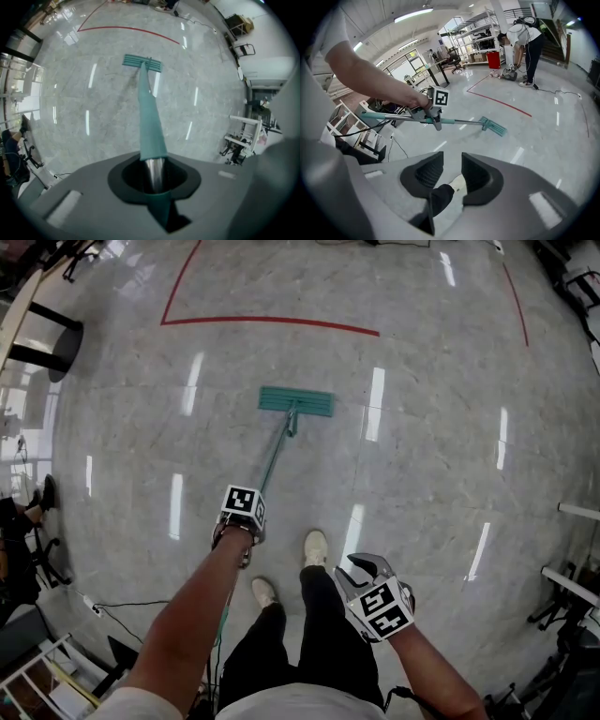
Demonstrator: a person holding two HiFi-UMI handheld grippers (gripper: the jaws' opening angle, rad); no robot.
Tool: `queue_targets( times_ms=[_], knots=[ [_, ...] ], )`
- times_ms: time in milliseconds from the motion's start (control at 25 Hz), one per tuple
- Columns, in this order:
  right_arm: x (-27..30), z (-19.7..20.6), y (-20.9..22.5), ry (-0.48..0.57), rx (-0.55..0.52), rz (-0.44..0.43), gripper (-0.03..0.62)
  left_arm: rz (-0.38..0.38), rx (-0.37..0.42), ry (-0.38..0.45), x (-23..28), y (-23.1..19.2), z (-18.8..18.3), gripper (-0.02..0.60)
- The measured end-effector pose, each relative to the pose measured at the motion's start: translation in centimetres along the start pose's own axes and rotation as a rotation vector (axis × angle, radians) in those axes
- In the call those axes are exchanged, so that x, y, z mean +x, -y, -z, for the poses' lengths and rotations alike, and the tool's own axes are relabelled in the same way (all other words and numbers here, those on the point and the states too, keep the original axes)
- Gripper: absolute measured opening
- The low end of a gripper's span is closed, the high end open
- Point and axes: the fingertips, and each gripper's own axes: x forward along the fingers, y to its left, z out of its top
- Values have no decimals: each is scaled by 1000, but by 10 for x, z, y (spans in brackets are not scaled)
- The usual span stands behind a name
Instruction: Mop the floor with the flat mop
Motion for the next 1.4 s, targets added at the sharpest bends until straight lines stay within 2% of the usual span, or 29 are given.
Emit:
queue_targets(
  times_ms=[320,440,600,760,920,1160,1400],
  knots=[
    [-1,10,-6,-16,16,10,123,-22,8,18,-20,0,-53,72],
    [3,12,-9,-18,15,15,123,-25,14,27,-22,-1,-57,72],
    [8,13,-20,-15,9,9,123,-29,26,67,-23,-6,-41,72],
    [14,6,-37,2,-10,5,123,-16,35,108,-27,-16,-7,72],
    [18,1,-57,19,-32,0,123,-16,55,117,-23,-27,45,72],
    [28,-1,-93,28,-66,-8,123,-5,42,80,-5,-49,134,72],
    [38,6,-124,24,-81,-22,123,-11,29,40,18,-70,201,72]
  ],
)
